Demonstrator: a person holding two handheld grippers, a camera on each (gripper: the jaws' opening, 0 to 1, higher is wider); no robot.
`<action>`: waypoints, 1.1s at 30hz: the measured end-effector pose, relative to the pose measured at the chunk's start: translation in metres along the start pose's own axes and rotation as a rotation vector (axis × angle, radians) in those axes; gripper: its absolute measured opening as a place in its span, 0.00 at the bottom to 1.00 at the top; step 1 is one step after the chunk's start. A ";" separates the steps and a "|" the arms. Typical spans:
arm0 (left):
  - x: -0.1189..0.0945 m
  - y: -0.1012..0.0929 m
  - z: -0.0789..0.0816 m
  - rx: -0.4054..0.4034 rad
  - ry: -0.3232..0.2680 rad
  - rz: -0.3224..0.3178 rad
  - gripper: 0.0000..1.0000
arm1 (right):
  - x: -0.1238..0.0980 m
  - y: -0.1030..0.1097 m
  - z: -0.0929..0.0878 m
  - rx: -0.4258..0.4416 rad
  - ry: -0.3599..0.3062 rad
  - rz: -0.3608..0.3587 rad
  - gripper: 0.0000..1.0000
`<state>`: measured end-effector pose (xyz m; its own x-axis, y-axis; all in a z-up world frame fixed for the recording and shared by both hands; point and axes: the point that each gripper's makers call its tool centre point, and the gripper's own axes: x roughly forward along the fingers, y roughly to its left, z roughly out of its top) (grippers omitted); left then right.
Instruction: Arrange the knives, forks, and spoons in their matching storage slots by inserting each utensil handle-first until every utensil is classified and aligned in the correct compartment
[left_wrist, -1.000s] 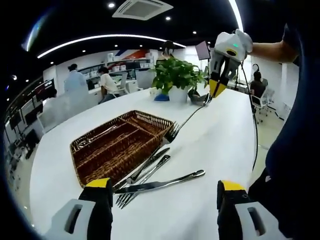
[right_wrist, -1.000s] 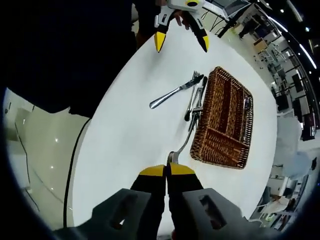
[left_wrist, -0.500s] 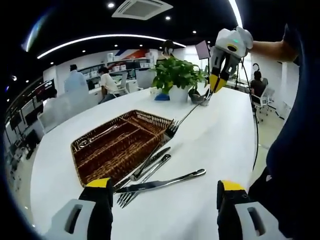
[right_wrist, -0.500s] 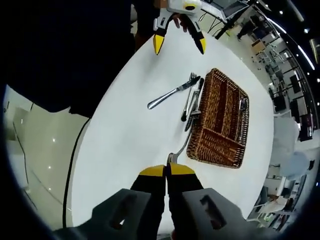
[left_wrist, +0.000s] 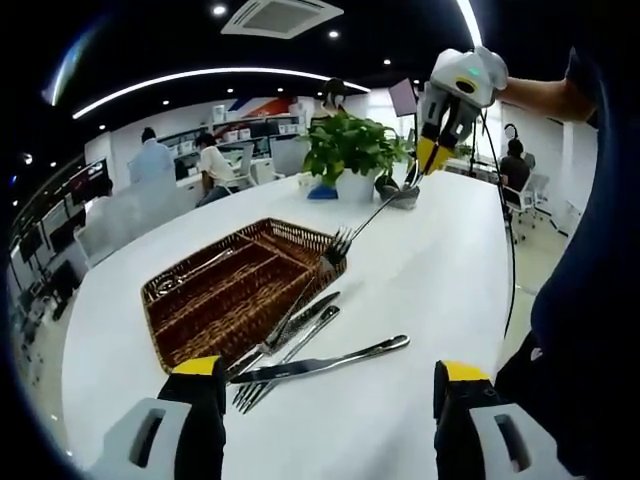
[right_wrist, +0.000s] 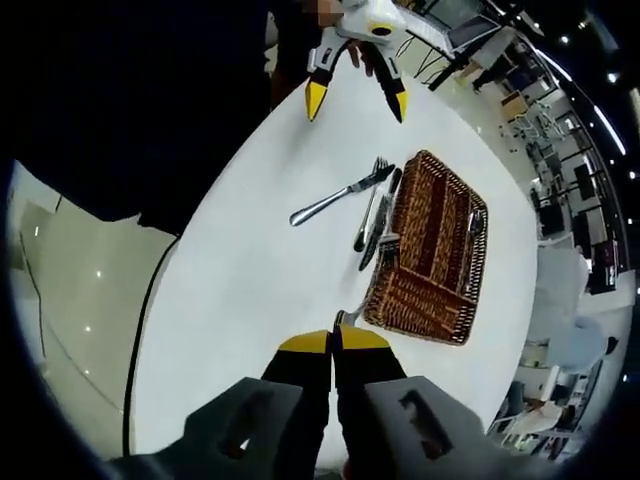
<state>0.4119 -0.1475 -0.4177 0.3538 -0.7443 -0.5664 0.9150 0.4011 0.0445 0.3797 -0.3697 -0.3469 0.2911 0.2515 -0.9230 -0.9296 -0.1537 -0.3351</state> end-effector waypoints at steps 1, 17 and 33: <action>0.000 0.000 0.000 0.001 0.000 0.001 0.90 | -0.002 -0.001 0.001 -0.005 -0.001 -0.003 0.00; 0.003 0.001 0.002 0.003 0.002 0.002 0.89 | -0.017 -0.006 0.017 -0.069 -0.017 -0.042 0.00; 0.001 0.003 0.003 0.002 0.003 0.020 0.89 | -0.021 0.001 0.038 -0.107 -0.056 -0.064 0.00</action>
<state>0.4158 -0.1483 -0.4155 0.3716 -0.7346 -0.5677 0.9081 0.4149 0.0576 0.3641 -0.3390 -0.3206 0.3327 0.3168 -0.8882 -0.8795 -0.2357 -0.4135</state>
